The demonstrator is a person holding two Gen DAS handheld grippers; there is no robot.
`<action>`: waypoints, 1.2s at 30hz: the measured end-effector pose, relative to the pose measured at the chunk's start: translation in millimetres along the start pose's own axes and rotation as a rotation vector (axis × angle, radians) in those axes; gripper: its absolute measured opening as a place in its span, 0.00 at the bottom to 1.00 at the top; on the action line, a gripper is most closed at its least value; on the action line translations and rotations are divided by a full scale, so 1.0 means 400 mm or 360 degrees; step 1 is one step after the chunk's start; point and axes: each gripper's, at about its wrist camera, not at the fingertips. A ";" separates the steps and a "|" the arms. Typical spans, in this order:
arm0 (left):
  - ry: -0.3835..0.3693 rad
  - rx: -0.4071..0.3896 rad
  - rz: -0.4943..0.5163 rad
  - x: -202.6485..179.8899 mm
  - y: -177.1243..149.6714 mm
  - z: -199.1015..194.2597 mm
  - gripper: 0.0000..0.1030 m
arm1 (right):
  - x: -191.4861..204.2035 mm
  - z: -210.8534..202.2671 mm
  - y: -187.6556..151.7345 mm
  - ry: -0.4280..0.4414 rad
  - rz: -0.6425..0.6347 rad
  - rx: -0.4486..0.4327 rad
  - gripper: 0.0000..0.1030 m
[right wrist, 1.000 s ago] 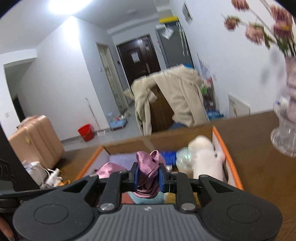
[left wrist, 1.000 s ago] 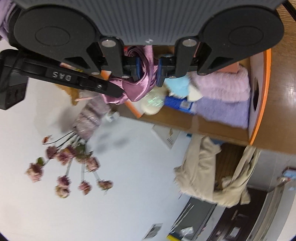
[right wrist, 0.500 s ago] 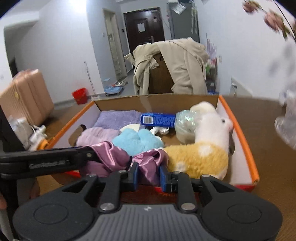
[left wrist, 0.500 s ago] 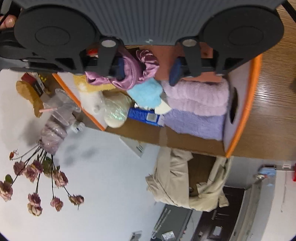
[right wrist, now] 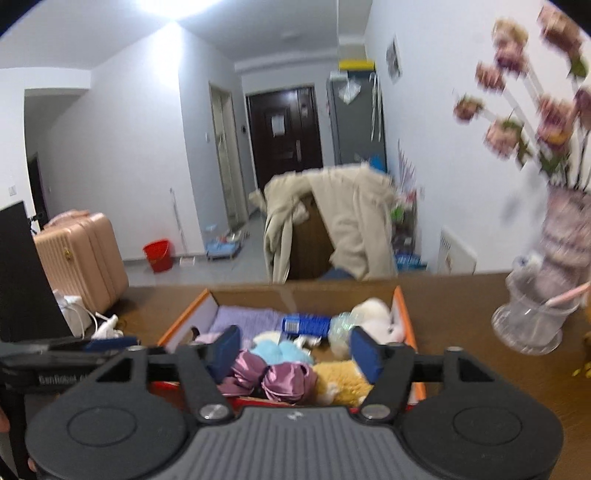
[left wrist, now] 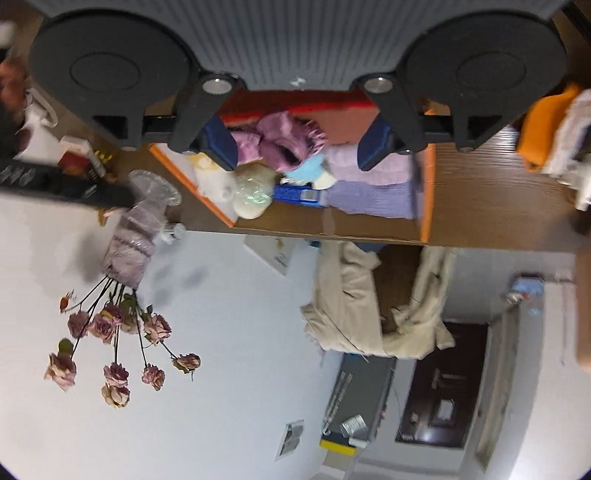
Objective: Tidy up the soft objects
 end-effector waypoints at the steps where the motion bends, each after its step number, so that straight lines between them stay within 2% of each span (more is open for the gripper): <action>1: 0.0033 -0.0017 0.0030 -0.009 -0.011 -0.021 0.81 | 0.000 -0.030 -0.006 -0.0024 -0.0015 -0.0052 0.88; 4: 0.0172 -0.0121 0.0155 -0.043 -0.068 -0.094 0.91 | -0.001 -0.109 -0.040 -0.0091 -0.0065 -0.0212 0.93; 7: 0.0287 -0.0319 0.0294 -0.078 -0.147 -0.163 1.00 | -0.003 -0.167 -0.104 -0.0130 -0.0081 -0.0294 1.00; 10: 0.0307 -0.0397 0.0277 -0.091 -0.214 -0.201 1.00 | 0.003 -0.199 -0.177 -0.0147 -0.0062 -0.0353 1.00; 16: 0.0282 -0.0410 0.0199 -0.120 -0.333 -0.286 1.00 | 0.021 -0.267 -0.328 -0.0218 -0.0016 -0.0323 1.00; 21: 0.0236 -0.0382 0.0236 -0.176 -0.451 -0.399 1.00 | 0.059 -0.384 -0.495 -0.0247 -0.0009 -0.0284 1.00; 24: 0.0258 -0.0373 0.0206 -0.200 -0.519 -0.459 1.00 | 0.076 -0.459 -0.588 -0.0297 0.0094 -0.0260 1.00; 27: 0.0280 -0.0456 0.0155 -0.213 -0.577 -0.517 1.00 | 0.098 -0.507 -0.674 -0.0295 0.0134 -0.0253 1.00; 29: 0.0250 -0.0431 0.0153 -0.213 -0.590 -0.524 1.00 | 0.117 -0.500 -0.702 -0.0267 0.0081 -0.0227 1.00; 31: 0.0302 -0.0381 0.0200 -0.219 -0.596 -0.505 1.00 | 0.123 -0.491 -0.704 -0.0240 0.0069 -0.0236 1.00; 36: 0.0290 -0.0397 0.0185 -0.215 -0.596 -0.503 1.00 | 0.125 -0.498 -0.705 -0.0269 0.0085 -0.0279 1.00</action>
Point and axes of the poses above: each gripper's, at about its wrist camera, not at the fingertips, and z roughly the way its jaws point, x to its left, y to its top, and after that the axes turned 7 degrees about -y, right-handed
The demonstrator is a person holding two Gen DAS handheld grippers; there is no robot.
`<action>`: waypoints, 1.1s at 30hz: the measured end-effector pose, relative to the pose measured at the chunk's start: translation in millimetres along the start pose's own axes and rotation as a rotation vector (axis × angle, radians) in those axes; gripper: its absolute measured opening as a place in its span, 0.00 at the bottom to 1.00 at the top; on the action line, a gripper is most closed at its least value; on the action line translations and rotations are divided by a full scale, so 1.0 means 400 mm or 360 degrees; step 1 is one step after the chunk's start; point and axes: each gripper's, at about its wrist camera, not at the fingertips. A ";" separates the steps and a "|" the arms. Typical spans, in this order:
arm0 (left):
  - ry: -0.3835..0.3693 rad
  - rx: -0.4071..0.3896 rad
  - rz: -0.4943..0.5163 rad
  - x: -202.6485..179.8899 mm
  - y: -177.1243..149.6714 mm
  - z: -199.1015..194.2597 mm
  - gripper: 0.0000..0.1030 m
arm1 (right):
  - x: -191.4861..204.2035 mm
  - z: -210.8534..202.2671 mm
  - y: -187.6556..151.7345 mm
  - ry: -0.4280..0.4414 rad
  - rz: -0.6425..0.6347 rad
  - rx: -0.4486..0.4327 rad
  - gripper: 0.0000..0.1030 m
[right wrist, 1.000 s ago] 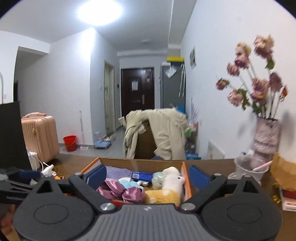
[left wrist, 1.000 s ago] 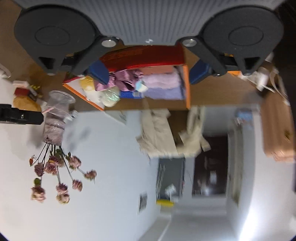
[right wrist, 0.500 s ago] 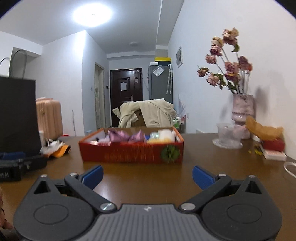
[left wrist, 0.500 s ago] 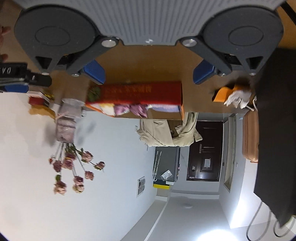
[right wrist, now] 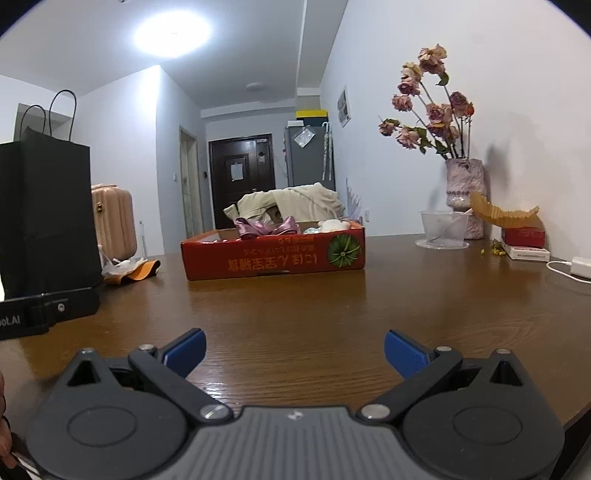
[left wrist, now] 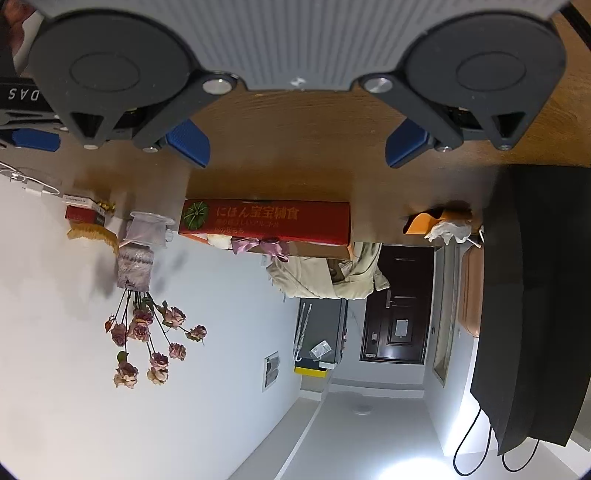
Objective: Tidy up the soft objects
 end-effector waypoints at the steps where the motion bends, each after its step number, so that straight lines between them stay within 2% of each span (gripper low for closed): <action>1: -0.0001 -0.0009 0.0010 -0.002 -0.002 -0.003 1.00 | 0.000 -0.002 0.000 -0.0011 0.0000 -0.0004 1.00; 4: -0.0002 -0.0017 0.0009 -0.003 -0.003 -0.007 1.00 | -0.001 0.005 0.009 -0.0045 -0.0004 -0.0007 1.00; 33: 0.0000 -0.0014 0.0012 -0.006 0.000 -0.006 1.00 | 0.009 0.009 0.005 -0.0064 -0.0012 -0.0013 1.00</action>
Point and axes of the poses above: each gripper's, at about its wrist camera, not at the fingertips, and z roughly the way its jaws point, x to its left, y to its top, and after that the axes turned 7 degrees about -y, right-handed
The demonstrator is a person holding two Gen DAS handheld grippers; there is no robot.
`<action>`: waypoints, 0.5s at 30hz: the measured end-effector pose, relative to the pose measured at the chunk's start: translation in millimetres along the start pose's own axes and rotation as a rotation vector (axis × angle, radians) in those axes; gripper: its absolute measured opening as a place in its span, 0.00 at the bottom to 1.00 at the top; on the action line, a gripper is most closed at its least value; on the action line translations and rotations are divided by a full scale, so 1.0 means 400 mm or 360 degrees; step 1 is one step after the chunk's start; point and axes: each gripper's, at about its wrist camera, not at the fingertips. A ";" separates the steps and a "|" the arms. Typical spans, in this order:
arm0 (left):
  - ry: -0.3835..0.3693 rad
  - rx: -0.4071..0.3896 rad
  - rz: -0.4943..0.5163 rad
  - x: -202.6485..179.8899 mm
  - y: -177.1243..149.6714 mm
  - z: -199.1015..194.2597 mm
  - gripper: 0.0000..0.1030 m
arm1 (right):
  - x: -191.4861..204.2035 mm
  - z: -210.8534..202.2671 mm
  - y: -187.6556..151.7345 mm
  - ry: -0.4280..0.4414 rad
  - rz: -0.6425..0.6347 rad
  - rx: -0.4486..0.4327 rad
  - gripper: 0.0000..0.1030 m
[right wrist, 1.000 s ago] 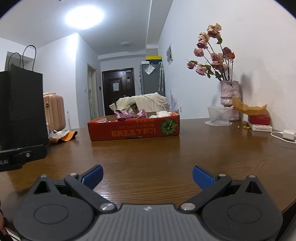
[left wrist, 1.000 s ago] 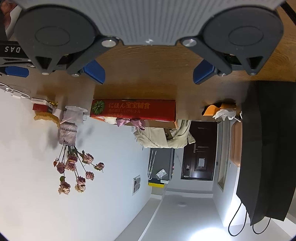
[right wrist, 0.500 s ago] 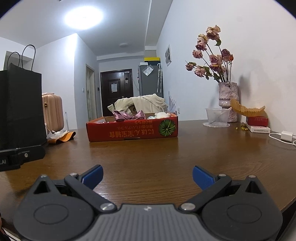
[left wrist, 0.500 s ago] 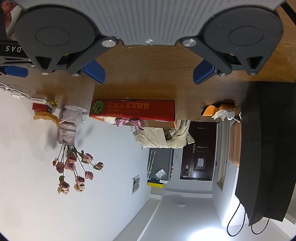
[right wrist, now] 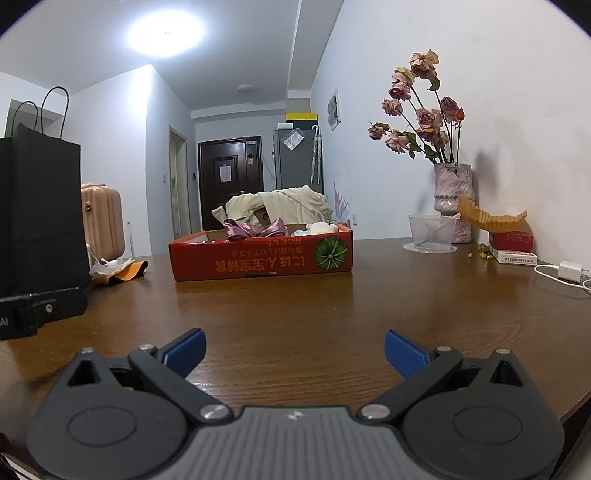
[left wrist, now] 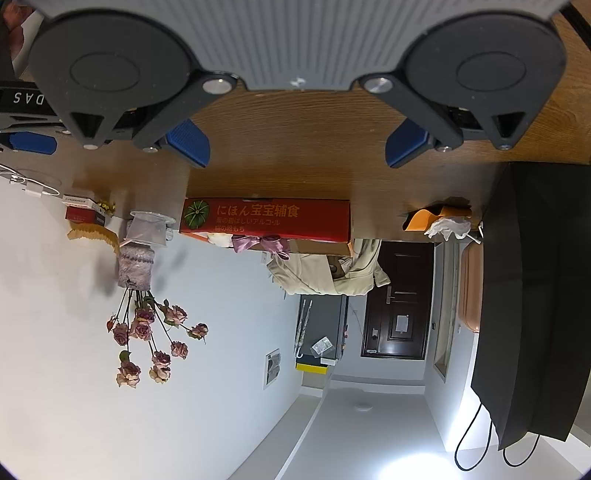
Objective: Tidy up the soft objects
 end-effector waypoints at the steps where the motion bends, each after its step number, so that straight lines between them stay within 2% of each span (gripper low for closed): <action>1: 0.0000 0.0001 0.0001 0.000 0.000 0.000 1.00 | 0.000 0.000 0.000 -0.0002 0.0001 -0.0001 1.00; 15: 0.0004 -0.0008 0.0012 -0.003 0.002 0.000 1.00 | -0.005 -0.001 0.004 -0.0005 0.0008 -0.0005 1.00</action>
Point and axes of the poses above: each gripper's, at about its wrist camera, not at the fingertips, and z roughly the way its jaws point, x to its left, y to its top, and after that the axes turned 7 degrees about -y, right-handed
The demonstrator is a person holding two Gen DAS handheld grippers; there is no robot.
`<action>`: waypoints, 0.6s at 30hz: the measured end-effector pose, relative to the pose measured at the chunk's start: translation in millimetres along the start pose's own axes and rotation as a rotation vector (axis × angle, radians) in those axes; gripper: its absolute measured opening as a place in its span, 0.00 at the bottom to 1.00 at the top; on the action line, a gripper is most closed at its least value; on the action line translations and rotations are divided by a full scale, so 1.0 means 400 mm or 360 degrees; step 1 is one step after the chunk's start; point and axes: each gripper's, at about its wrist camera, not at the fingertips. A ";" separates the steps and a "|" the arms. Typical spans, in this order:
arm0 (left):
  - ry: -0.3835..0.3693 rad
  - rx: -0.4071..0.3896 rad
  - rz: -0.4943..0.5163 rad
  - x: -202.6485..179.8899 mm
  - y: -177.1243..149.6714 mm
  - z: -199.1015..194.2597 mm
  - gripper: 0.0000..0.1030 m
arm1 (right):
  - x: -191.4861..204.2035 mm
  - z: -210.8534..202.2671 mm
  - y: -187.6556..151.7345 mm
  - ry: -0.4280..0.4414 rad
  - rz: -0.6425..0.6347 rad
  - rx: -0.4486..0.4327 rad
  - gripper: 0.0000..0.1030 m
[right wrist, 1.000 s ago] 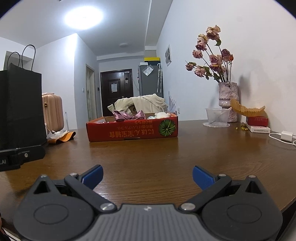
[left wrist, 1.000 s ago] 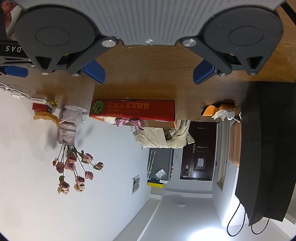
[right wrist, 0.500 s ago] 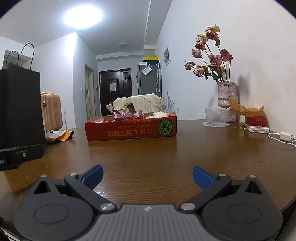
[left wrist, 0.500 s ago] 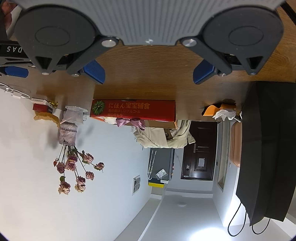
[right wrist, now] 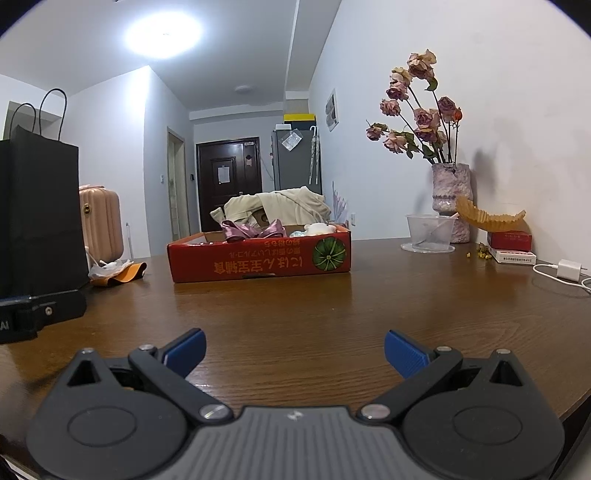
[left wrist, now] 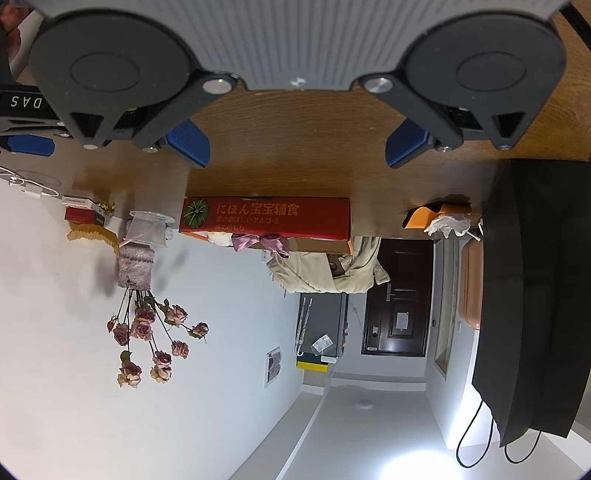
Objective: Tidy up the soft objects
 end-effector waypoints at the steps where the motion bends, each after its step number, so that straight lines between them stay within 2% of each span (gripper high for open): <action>1: 0.0004 -0.0003 0.0003 -0.001 0.000 0.000 1.00 | 0.000 -0.001 0.000 0.0000 0.0000 -0.0002 1.00; 11: -0.0025 -0.0030 0.0029 -0.008 0.012 -0.007 1.00 | 0.002 -0.004 -0.002 0.0000 0.0006 -0.0010 1.00; 18: 0.0001 -0.0045 0.0037 -0.015 0.008 -0.009 1.00 | 0.002 -0.006 -0.004 -0.0005 0.0011 -0.0013 1.00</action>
Point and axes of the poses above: each gripper's, at about its wrist camera, not at the fingertips, and z roughly the way its jaws point, x to its left, y to its top, and after that the axes turned 7 degrees about -y, right-handed
